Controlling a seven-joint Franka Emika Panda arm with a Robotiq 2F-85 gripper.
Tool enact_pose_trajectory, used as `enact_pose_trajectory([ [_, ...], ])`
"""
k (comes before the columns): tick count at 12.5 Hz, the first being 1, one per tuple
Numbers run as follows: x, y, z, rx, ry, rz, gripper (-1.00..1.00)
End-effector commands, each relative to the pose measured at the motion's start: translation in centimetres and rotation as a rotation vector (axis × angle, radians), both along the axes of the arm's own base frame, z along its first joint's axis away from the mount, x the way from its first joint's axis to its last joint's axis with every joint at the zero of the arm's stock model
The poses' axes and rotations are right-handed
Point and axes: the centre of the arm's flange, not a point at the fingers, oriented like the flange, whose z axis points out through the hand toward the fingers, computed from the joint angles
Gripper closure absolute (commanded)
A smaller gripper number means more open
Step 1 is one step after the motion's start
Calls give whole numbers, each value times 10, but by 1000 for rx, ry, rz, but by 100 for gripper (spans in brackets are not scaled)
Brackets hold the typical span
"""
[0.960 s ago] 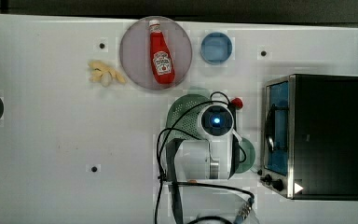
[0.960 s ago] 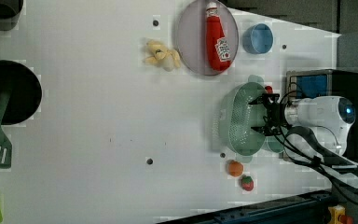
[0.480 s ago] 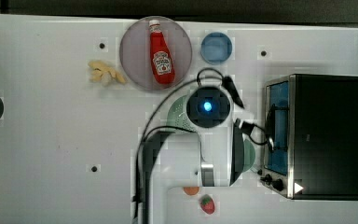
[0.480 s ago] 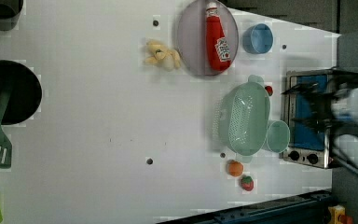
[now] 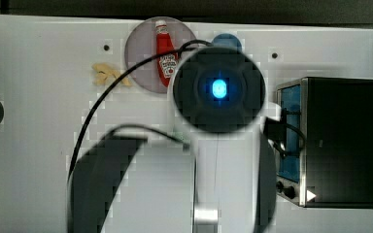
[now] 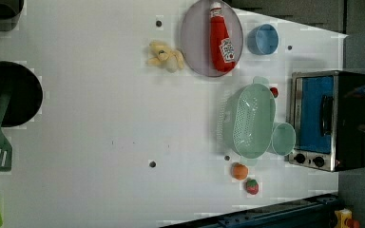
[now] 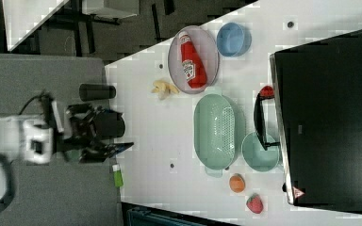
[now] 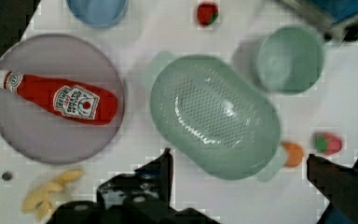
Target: Drag strainer left to right.
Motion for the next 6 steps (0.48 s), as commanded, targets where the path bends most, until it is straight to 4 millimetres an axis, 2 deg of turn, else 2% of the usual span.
enact_pose_trajectory([
  [1, -1, -18, 27, 6, -15, 111, -100],
  [6, -8, -21, 31, 8, 3, 103, -100],
])
